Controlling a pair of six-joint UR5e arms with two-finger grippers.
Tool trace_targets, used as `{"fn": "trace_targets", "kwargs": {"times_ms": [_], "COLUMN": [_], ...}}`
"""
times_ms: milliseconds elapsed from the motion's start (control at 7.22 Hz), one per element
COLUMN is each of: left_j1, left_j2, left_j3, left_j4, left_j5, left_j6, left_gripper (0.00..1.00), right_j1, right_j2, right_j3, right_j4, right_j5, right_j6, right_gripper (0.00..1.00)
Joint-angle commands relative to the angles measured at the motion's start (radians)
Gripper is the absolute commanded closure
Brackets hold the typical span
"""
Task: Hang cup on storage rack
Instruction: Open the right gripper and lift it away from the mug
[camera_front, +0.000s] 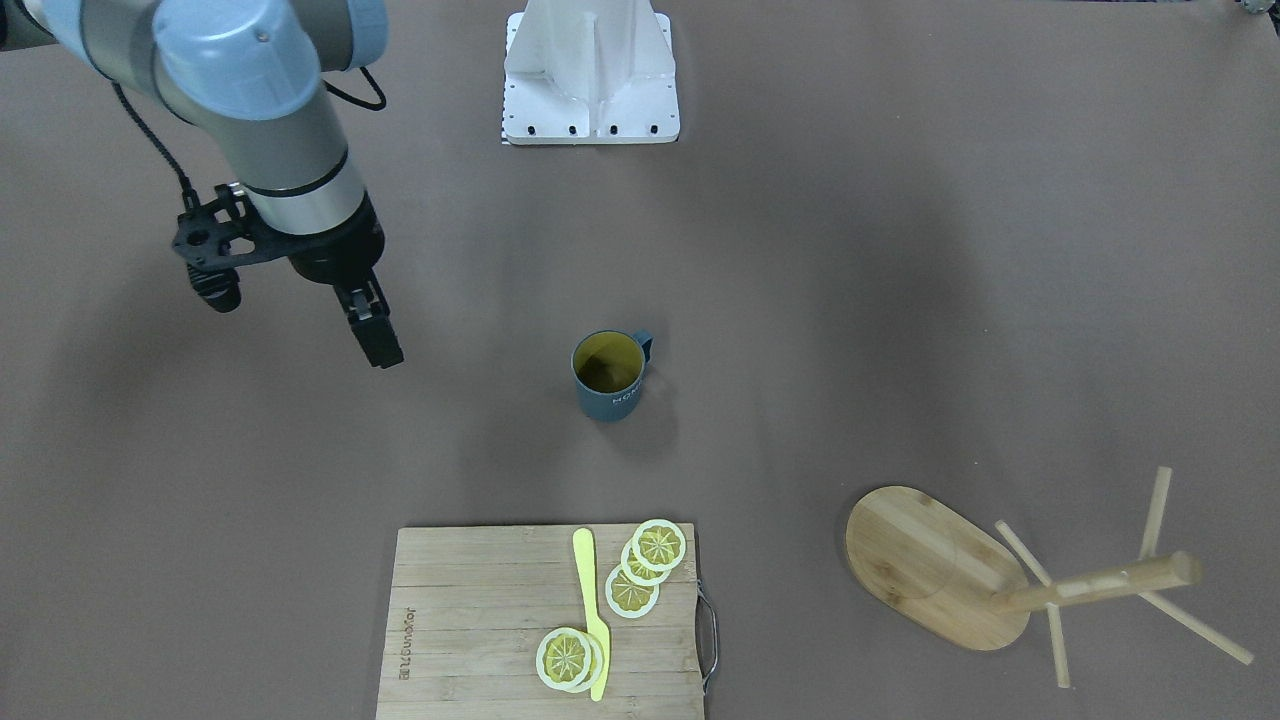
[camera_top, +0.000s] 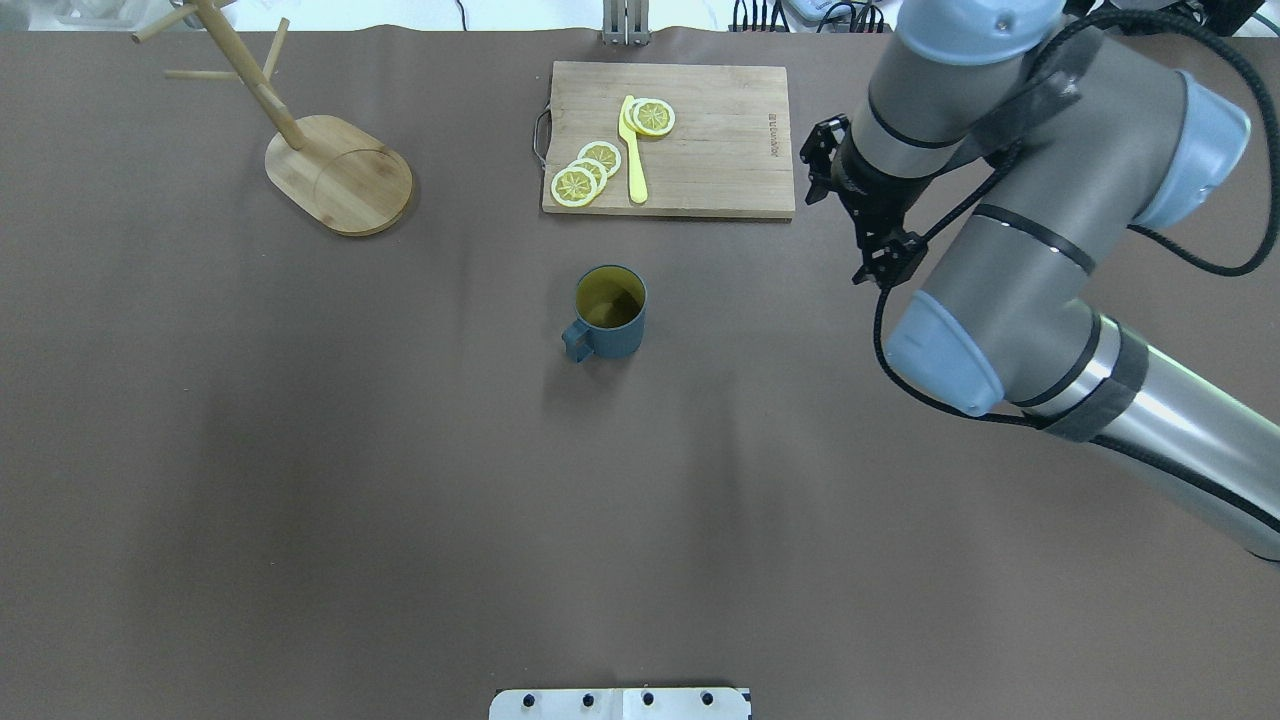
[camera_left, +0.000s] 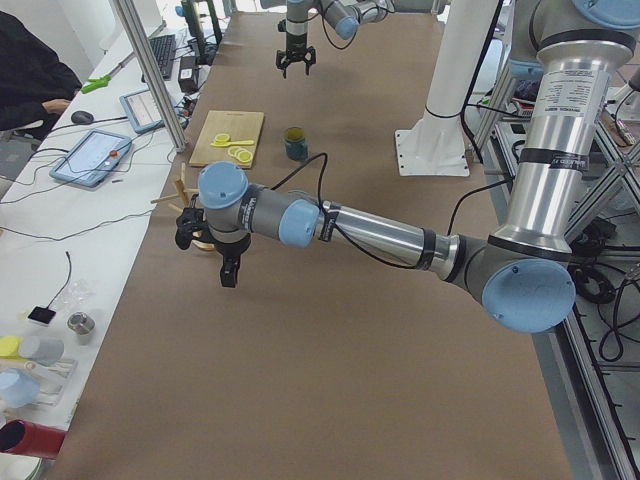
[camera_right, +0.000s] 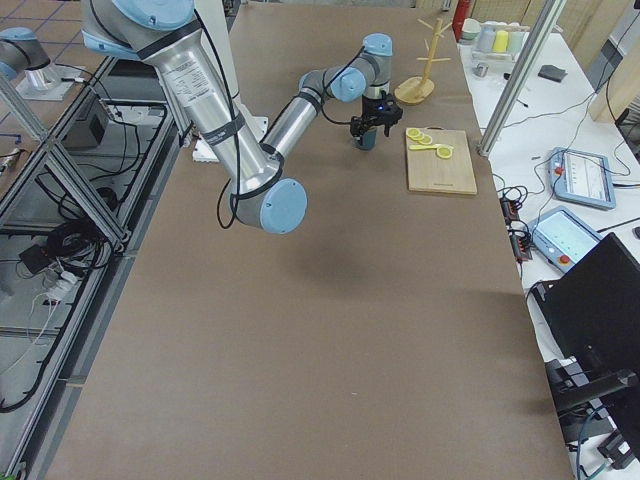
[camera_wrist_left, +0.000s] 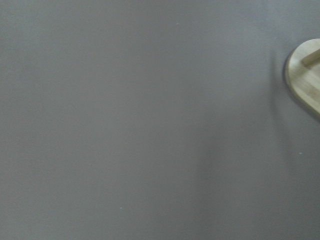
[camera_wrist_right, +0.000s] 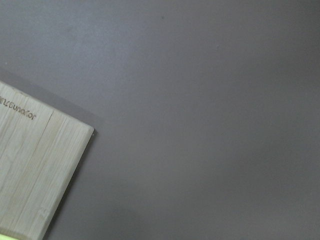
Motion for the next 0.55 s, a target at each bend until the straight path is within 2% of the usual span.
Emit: {"fn": "trace_targets", "kwargs": {"times_ms": [0, 415], "left_j1": [0.076, 0.246], "left_j2": [-0.059, -0.151], "left_j3": [-0.103, -0.212], "left_j4": [0.016, 0.006], "left_j5": [-0.008, 0.003], "left_j6": [-0.215, -0.465], "left_gripper": [0.02, 0.02], "right_j1": [0.082, 0.174], "right_j2": [-0.097, -0.2], "right_j3": [0.042, 0.036], "right_j4": [0.001, 0.01], "right_j5": [0.041, 0.118], "right_j6": [-0.166, -0.534], "right_gripper": [0.0, 0.0]}}
